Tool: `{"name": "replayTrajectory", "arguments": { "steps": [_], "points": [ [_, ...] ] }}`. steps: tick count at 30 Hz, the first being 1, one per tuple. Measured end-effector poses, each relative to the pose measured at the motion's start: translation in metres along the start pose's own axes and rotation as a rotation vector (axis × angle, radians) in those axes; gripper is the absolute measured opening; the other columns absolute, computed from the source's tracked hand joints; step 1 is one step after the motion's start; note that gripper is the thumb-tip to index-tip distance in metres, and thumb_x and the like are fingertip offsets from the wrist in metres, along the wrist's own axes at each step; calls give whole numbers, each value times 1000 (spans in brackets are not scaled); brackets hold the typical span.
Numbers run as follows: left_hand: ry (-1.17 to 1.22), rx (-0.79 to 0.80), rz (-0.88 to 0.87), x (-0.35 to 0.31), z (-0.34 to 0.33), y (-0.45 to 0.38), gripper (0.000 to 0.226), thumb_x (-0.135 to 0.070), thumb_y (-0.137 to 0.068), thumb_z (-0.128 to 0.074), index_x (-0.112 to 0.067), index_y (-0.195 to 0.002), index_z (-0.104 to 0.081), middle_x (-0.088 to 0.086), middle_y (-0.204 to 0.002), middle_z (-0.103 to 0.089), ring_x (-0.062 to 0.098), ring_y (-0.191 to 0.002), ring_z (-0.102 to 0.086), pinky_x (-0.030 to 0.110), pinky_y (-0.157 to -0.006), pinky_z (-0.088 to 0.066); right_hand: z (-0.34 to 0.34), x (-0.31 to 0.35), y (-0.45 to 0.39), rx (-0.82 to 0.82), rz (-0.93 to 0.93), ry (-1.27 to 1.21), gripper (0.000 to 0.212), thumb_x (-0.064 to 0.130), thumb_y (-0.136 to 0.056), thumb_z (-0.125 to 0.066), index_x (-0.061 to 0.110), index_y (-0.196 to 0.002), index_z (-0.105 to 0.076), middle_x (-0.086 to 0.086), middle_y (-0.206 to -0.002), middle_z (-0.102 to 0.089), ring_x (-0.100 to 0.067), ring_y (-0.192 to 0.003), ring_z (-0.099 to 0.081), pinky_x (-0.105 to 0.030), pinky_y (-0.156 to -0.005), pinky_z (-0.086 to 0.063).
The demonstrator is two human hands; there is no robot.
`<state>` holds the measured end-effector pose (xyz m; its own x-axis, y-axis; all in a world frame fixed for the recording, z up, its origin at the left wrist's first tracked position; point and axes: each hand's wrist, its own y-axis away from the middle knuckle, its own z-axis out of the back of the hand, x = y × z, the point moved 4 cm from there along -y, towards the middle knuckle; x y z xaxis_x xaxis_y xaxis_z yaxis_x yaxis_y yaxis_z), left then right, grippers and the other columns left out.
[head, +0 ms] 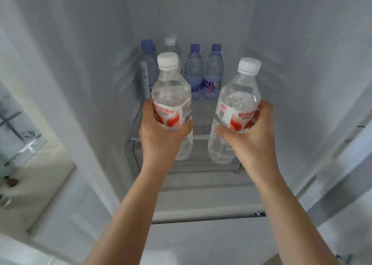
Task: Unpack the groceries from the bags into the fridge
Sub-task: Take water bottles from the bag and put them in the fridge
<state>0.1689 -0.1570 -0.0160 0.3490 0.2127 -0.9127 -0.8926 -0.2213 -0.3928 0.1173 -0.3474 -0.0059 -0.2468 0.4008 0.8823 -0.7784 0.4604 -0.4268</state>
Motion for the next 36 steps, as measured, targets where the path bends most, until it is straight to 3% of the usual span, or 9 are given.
{"name": "replayTrajectory", "arguments": {
  "steps": [3, 6, 12, 19, 26, 28, 31, 33, 36],
  "points": [
    [60, 21, -24, 0, -16, -25, 77, -19, -60, -89, -26, -125, -49, -14, -109, -65, 0, -97, -64, 24, -85, -54, -12, 2, -23, -46, 9, 32, 77, 14, -63, -85, 21, -125, -40, 23, -97, -50, 17, -83, -53, 6, -58, -35],
    [93, 37, -30, 5, -31, -41, 72, -16, -59, -89, -30, -118, -49, -23, -102, -62, -10, -92, -61, 10, -79, -50, -24, -2, -43, -55, 5, 0, 76, 10, -64, -85, 19, -126, -41, 23, -97, -53, 25, -78, -51, 4, -59, -37],
    [126, 110, -37, 25, -53, -63, 75, -9, -62, -88, -33, -121, -48, -15, -113, -63, -7, -98, -62, 10, -83, -51, -45, -19, -67, -60, -18, 12, 80, 9, -63, -86, 21, -127, -39, 11, -112, -54, -1, -95, -56, 5, -63, -39],
    [133, 98, -54, 37, -66, -75, 77, -6, -61, -88, -19, -128, -51, -9, -116, -63, -5, -100, -61, 5, -80, -48, -53, -37, -82, -78, 3, 38, 81, 11, -63, -86, 20, -128, -38, 11, -113, -54, -3, -98, -56, -1, -67, -43],
    [171, 173, -94, 45, -67, -67, 81, -9, -67, -85, -28, -134, -45, -11, -124, -60, 3, -112, -59, 22, -93, -52, -54, -44, -80, -15, 48, 36, 84, 14, -68, -84, 30, -132, -34, 13, -122, -53, 3, -106, -55, 0, -79, -43],
    [98, 214, -143, 48, -61, -66, 83, -8, -66, -85, -47, -126, -45, -21, -118, -60, 0, -109, -60, 18, -88, -52, -50, -49, -75, 23, 44, 43, 84, 13, -68, -83, 36, -131, -33, 18, -123, -53, 7, -109, -54, -4, -84, -44],
    [-47, 284, -135, 61, -51, -59, 84, -13, -68, -85, -68, -113, -38, -33, -111, -58, -8, -103, -58, 20, -84, -52, -48, -67, -64, 82, -13, 106, 83, 11, -74, -79, 31, -138, -32, 25, -123, -50, 3, -115, -52, -19, -94, -46],
    [-92, 274, -89, 73, -50, -54, 79, -19, -68, -85, -60, -119, -41, -26, -116, -59, -4, -106, -58, 30, -89, -54, -49, -77, -59, 82, -42, 107, 77, 15, -77, -77, 29, -140, -35, 22, -121, -53, -3, -114, -55, -32, -95, -50],
    [-147, 230, -75, 84, -62, -60, 82, -18, -66, -86, -36, -134, -44, -10, -124, -60, 8, -111, -59, 38, -92, -54, -53, -82, -62, 57, -46, 95, 72, 16, -79, -76, 30, -138, -38, 30, -112, -52, 0, -108, -55, -26, -90, -48]
  ]
}}
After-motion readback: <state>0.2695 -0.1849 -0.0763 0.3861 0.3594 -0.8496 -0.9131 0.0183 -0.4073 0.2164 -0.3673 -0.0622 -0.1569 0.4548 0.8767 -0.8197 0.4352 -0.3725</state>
